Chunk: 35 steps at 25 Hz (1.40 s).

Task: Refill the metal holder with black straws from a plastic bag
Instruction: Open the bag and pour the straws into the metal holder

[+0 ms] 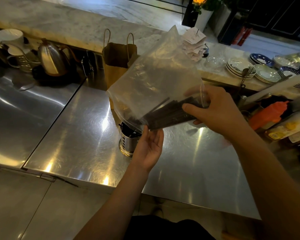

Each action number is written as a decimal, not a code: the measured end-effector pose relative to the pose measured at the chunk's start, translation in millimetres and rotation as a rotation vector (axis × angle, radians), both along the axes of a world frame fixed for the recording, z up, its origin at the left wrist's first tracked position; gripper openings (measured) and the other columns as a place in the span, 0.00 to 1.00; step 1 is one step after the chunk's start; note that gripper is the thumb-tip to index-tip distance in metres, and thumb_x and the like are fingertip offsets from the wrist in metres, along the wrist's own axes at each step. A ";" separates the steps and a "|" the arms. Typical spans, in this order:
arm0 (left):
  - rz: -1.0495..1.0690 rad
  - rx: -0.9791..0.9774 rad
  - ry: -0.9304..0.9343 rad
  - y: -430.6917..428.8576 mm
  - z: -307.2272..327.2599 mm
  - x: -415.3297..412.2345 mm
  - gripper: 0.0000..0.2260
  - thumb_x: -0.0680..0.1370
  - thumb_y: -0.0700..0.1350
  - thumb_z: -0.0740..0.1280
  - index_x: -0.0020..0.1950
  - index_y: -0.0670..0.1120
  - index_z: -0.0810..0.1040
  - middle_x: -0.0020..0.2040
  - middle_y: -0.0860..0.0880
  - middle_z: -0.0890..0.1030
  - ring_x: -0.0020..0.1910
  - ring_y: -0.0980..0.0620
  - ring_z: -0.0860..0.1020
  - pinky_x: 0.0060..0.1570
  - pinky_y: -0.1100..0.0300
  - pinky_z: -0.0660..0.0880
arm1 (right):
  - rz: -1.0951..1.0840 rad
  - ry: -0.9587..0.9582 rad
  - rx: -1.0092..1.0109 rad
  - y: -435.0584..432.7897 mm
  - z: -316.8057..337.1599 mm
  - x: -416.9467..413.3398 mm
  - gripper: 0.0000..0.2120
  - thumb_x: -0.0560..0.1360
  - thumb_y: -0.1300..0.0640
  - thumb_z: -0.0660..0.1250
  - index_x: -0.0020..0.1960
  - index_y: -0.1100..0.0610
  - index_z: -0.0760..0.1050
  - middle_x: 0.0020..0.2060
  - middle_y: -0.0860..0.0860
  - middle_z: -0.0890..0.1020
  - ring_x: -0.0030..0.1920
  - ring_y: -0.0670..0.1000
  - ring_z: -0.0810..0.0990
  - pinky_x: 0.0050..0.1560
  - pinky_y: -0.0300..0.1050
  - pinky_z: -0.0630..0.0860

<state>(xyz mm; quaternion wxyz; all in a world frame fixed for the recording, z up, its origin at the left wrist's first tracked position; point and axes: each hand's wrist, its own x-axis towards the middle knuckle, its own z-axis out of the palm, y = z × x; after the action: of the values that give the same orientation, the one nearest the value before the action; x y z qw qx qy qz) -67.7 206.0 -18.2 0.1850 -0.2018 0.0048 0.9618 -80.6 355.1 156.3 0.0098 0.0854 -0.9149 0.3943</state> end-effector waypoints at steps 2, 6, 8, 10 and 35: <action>-0.008 0.002 -0.005 0.6 -0.4 -0.1 0.14 0.78 0.47 0.66 0.59 0.39 0.79 0.57 0.41 0.83 0.55 0.47 0.83 0.57 0.55 0.79 | 0.008 0.004 0.016 -2.0 -0.5 0.4 0.14 0.75 0.55 0.71 0.60 0.54 0.76 0.42 0.41 0.76 0.44 0.48 0.83 0.40 0.44 0.84; 0.003 0.009 0.007 1.2 7.1 -4.4 0.13 0.79 0.47 0.65 0.58 0.39 0.80 0.56 0.42 0.83 0.54 0.48 0.84 0.57 0.55 0.79 | 0.020 0.062 0.036 -2.5 4.6 -0.6 0.13 0.75 0.55 0.70 0.59 0.54 0.76 0.41 0.40 0.75 0.42 0.46 0.83 0.38 0.41 0.84; -0.005 0.005 0.002 1.6 10.1 -6.4 0.13 0.80 0.47 0.64 0.57 0.39 0.80 0.54 0.42 0.84 0.52 0.48 0.84 0.56 0.55 0.79 | 0.014 0.069 0.026 0.0 5.5 0.7 0.12 0.75 0.55 0.70 0.58 0.54 0.77 0.40 0.41 0.76 0.41 0.45 0.82 0.38 0.40 0.83; -0.004 0.013 0.013 2.2 9.6 -5.2 0.13 0.80 0.47 0.63 0.58 0.40 0.79 0.53 0.42 0.84 0.52 0.48 0.84 0.55 0.56 0.80 | 0.025 0.075 0.018 0.9 4.2 0.6 0.12 0.75 0.56 0.70 0.58 0.54 0.77 0.40 0.41 0.76 0.40 0.45 0.82 0.38 0.39 0.83; 0.134 -1.957 0.225 -78.9 -21.5 8.2 0.06 0.74 0.42 0.73 0.49 0.45 0.80 0.45 0.52 0.79 0.41 0.56 0.76 0.39 0.72 0.69 | 0.033 -0.021 0.033 -2.1 2.0 -30.0 0.15 0.74 0.56 0.72 0.60 0.54 0.77 0.49 0.49 0.80 0.45 0.50 0.84 0.37 0.44 0.84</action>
<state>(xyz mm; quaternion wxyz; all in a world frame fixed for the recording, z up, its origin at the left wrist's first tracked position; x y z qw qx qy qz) -59.6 127.1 -39.6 -0.1200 -0.1728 0.8044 0.5555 -110.7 352.9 158.3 -0.0077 0.0965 -0.9198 0.3804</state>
